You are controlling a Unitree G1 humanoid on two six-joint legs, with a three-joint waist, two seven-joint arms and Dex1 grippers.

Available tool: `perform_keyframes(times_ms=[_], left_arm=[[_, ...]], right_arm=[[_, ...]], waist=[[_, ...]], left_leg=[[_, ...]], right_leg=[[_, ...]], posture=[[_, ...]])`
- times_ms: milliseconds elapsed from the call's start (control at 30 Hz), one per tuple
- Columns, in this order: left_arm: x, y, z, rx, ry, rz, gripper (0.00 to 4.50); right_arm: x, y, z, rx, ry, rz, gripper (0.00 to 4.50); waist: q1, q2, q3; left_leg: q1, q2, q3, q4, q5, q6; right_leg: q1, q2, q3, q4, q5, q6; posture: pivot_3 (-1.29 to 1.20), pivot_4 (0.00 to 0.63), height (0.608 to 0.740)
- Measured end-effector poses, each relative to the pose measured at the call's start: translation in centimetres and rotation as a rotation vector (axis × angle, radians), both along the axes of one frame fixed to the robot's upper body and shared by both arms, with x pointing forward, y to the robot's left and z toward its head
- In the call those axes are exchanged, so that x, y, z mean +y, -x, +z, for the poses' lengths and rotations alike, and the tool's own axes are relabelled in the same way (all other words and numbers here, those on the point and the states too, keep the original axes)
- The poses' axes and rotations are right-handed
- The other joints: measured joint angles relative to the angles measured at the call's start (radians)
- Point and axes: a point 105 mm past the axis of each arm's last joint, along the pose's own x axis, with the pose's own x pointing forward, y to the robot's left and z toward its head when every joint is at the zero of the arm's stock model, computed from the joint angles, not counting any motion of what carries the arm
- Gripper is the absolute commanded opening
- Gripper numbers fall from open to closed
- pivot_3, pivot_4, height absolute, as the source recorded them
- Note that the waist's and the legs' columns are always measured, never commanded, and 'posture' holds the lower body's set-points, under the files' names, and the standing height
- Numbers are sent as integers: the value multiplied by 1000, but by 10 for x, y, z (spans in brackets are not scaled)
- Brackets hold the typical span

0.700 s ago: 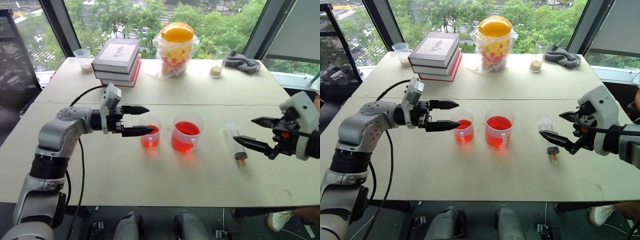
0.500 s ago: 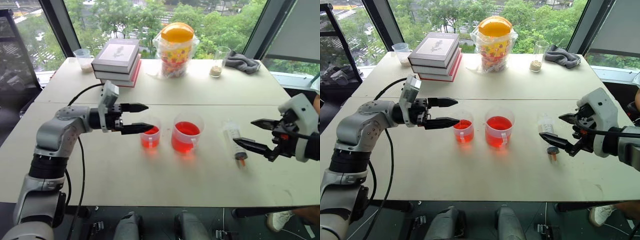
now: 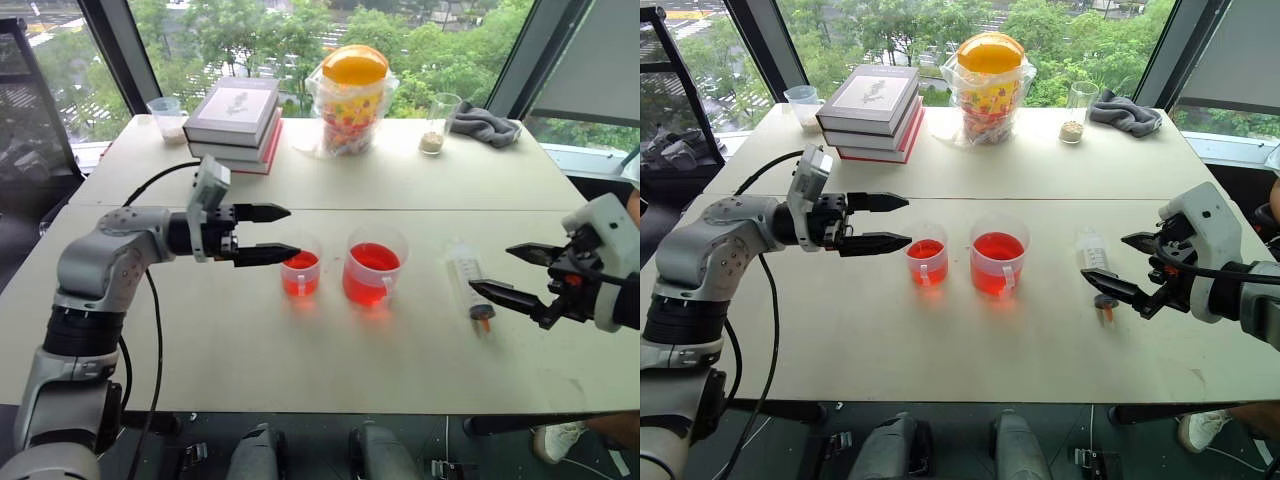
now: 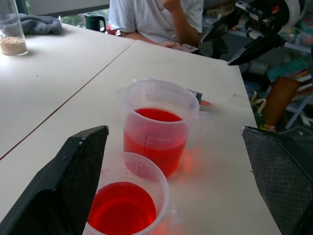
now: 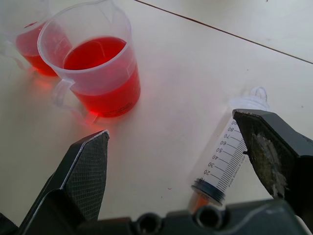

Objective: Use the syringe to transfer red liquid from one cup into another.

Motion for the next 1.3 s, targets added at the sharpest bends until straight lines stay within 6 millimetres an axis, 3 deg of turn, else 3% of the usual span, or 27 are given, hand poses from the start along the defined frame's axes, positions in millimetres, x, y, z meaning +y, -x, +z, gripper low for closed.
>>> perform_keyframes(times_ms=[200, 400, 800, 1267, 1300], left_arm=[[-2, 0, 6, -17, 0, -16, 4500], [-8, -1, 4, -10, 10, -46, 4500], [-18, -5, -2, -12, 23, -64, 4500], [-20, 2, -10, -25, 26, -18, 4500], [-20, 3, -11, -24, 27, -14, 4500]], right_arm=[[-6, -7, 1, 15, -20, -35, 4446], [-12, -30, -4, 238, -61, -107, 4446], [-34, -91, -52, 578, -158, -367, 4446], [-34, -129, -90, 661, 9, -397, 4446], [-33, -131, -90, 659, 24, -393, 4210]], waist=[[0, 0, 0], [-6, 0, 0], [-2, 0, 0], [-4, 0, 0], [-4, 0, 0]], left_leg=[[0, 0, 0, 0, 0, 0], [2, 0, 2, 0, 0, 0], [-4, 0, 7, -1, -1, 1], [-5, 0, 7, 0, 0, 1], [-5, 0, 7, 0, 0, 1]], right_leg=[[0, 0, 0, 0, 0, 0], [0, 0, 2, 0, 0, -1], [-6, 0, 2, 0, 1, 1], [-7, 0, 2, 1, 2, 3], [-7, 0, 2, 1, 2, 3]], posture=[[0, 150, 740], [0, 150, 740], [0, 150, 740], [0, 150, 740], [0, 150, 740]])
